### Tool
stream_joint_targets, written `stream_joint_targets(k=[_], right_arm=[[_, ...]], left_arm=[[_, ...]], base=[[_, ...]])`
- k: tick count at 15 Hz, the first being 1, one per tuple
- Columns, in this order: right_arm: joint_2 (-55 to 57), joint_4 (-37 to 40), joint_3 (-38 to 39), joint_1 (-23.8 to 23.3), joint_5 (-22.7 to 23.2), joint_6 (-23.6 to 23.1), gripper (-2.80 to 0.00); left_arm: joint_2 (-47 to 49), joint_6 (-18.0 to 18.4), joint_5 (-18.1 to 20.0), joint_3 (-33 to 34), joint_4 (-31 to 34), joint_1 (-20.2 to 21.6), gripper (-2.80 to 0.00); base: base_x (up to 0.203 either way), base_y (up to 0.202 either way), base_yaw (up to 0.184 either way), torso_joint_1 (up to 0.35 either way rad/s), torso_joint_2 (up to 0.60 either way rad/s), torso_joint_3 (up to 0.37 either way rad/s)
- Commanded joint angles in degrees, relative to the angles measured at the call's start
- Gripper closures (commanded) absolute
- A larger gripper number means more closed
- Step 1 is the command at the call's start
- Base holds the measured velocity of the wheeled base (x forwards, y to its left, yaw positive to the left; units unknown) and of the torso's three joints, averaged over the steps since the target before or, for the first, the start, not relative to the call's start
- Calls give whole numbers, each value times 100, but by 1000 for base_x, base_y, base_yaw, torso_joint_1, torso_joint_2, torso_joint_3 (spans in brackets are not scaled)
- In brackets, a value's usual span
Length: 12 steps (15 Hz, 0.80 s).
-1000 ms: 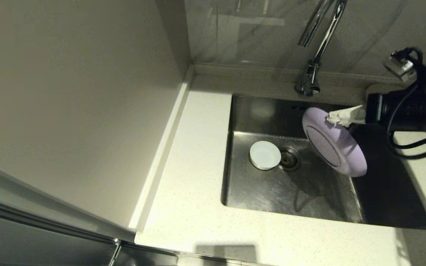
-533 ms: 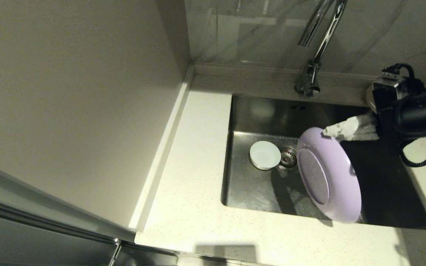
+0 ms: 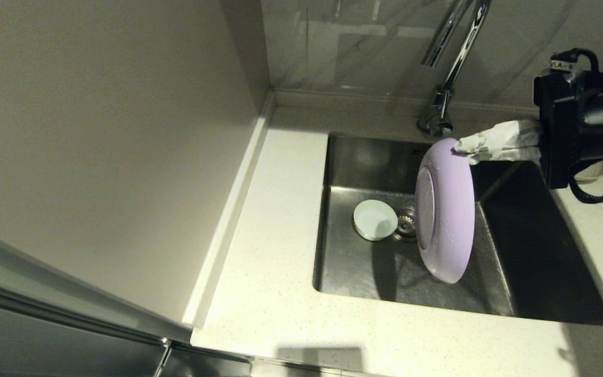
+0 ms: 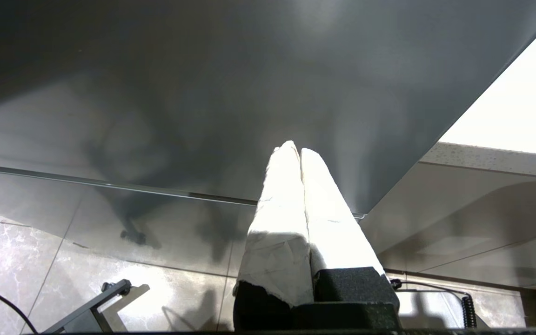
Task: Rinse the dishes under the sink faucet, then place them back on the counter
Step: Put a plate back to the table from the sink
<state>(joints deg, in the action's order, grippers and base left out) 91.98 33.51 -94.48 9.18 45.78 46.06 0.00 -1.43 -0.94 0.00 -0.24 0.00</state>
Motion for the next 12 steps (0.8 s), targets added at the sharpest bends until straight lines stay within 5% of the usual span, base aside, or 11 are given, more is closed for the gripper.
stream_joint_targets(k=[1, 4, 9, 12], right_arm=[[20, 26, 280, 213, 52, 78, 0], [-152, 40, -264, 334, 195, 458, 0], [-371, 34, 8, 429, 220, 465, 0], [-393, 237, 71, 474, 73, -121, 0]], left_arm=[[-18, -7, -3, 0, -2, 0, 0], [-18, -7, -3, 0, -2, 0, 0], [-18, -2, -3, 0, -2, 0, 0], [-18, -6, -3, 0, -2, 0, 0]], base=[[0, 0, 0, 0, 0, 0], [0, 0, 0, 0, 0, 0], [0, 0, 0, 0, 0, 0], [0, 0, 0, 0, 0, 0]])
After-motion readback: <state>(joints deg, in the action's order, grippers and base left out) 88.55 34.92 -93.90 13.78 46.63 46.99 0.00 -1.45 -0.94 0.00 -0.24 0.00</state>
